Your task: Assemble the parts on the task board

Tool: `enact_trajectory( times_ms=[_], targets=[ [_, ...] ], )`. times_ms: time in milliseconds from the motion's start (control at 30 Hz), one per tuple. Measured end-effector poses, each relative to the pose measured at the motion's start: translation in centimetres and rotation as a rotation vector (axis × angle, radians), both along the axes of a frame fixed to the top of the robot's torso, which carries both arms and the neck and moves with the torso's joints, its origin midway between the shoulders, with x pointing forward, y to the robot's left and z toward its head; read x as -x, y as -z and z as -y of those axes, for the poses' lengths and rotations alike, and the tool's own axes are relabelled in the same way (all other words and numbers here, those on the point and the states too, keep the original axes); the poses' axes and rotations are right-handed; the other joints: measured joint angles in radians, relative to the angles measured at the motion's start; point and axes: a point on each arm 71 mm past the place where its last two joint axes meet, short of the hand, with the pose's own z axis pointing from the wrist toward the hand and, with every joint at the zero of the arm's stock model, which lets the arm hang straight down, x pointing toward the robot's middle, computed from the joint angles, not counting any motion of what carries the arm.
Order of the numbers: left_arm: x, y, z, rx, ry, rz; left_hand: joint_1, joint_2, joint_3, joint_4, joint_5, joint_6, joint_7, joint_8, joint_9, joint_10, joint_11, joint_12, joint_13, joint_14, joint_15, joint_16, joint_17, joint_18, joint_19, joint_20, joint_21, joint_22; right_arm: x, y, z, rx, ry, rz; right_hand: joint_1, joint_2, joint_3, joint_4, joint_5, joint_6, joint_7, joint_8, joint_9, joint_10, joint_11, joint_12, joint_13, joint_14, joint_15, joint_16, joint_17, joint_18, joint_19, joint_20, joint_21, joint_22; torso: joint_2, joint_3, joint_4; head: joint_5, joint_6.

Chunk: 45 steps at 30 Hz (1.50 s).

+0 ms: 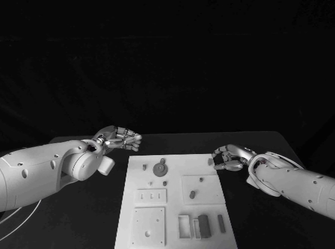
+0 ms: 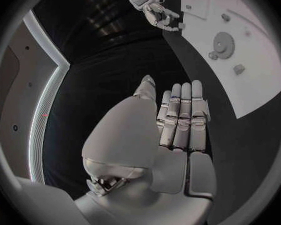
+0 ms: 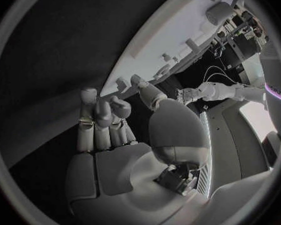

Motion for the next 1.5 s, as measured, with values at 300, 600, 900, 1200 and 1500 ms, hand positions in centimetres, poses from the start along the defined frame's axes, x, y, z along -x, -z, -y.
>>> enact_trajectory(
  times_ms=[300,600,900,1200,1500],
  targets=[
    [0.1,0.0,0.1,0.002,0.004,-0.001,0.0,0.0,0.0,0.0,0.0,0.0,0.0,-0.004,0.0,0.0,0.0,0.0,0.0,0.0,0.0,0.0,0.001,0.008,0.0,0.0,0.0,0.0,-0.3,0.1,-0.3,0.008,0.005,0.011,0.0,0.0,0.0,0.0,0.0,0.0,0.0,0.0,0.0,0.0,0.0,0.001,0.003,0.0,0.0,0.002,0.002,0.0,0.0,0.0,0.0,0.0,0.0,-0.0005,-0.0006,0.001,-0.003],
    [0.2,0.0,0.2,0.004,0.009,-0.002,0.0,0.0,0.0,0.0,0.0,0.0,0.0,-0.004,0.0,0.0,0.0,0.0,0.0,0.0,0.0,0.0,0.001,0.008,0.0,0.0,0.0,0.0,-0.6,0.3,-0.1,0.016,0.018,0.017,0.002,0.016,0.0,0.0,0.004,0.01,0.001,0.007,0.003,0.0,0.0,0.005,0.003,0.0,0.0,0.005,0.002,0.0,0.0,0.0,0.0,0.0,0.0,-0.0002,0.0002,0.003,-0.007],
    [0.4,0.0,0.2,0.005,0.011,-0.003,0.0,0.0,0.0,0.0,0.0,-0.004,0.004,-0.004,0.0,0.0,0.0,0.0,0.001,0.0,0.0,0.0,0.001,0.006,0.0,0.0,0.0,0.001,-0.6,0.4,-0.6,0.013,0.01,0.017,0.002,0.024,0.0,0.0,0.004,0.02,-0.008,0.014,0.006,-0.003,-0.004,0.008,0.004,0.0,0.0,0.01,0.002,0.0,0.0,0.0,0.0,0.0,0.0,0.0012,-0.0011,0.007,-0.011],
    [0.4,-0.1,0.2,0.006,0.014,-0.004,0.0,0.0,0.0,0.0,0.0,-0.004,0.004,-0.004,0.0,0.0,0.0,0.0,0.001,0.0,0.0,0.0,0.002,0.004,0.0,0.0,0.0,0.001,-0.5,0.6,-1.1,0.011,0.003,0.012,-0.002,0.031,0.0,0.0,0.004,0.043,-0.013,0.027,0.011,0.0,-0.008,0.008,0.004,0.0,-0.007,0.01,0.002,0.0,0.0,0.0,0.002,0.0,0.0,0.0022,-0.0006,0.01,-0.017],
    [0.5,-0.1,0.2,0.007,0.014,-0.002,0.0,0.0,0.0,0.0,0.0,-0.004,0.004,-0.004,0.0,0.0,0.0,0.0,0.001,0.0,0.0,0.0,0.002,0.003,0.0,0.0,0.0,0.001,-0.5,0.9,-1.3,0.011,-0.001,0.008,-0.002,0.038,0.0,0.0,0.004,0.049,-0.016,0.032,0.013,0.004,-0.011,0.012,0.004,0.001,-0.008,0.013,0.002,0.0,0.0,0.0,0.005,0.0,0.0,0.0027,-0.0007,0.013,-0.022]
  ],
)
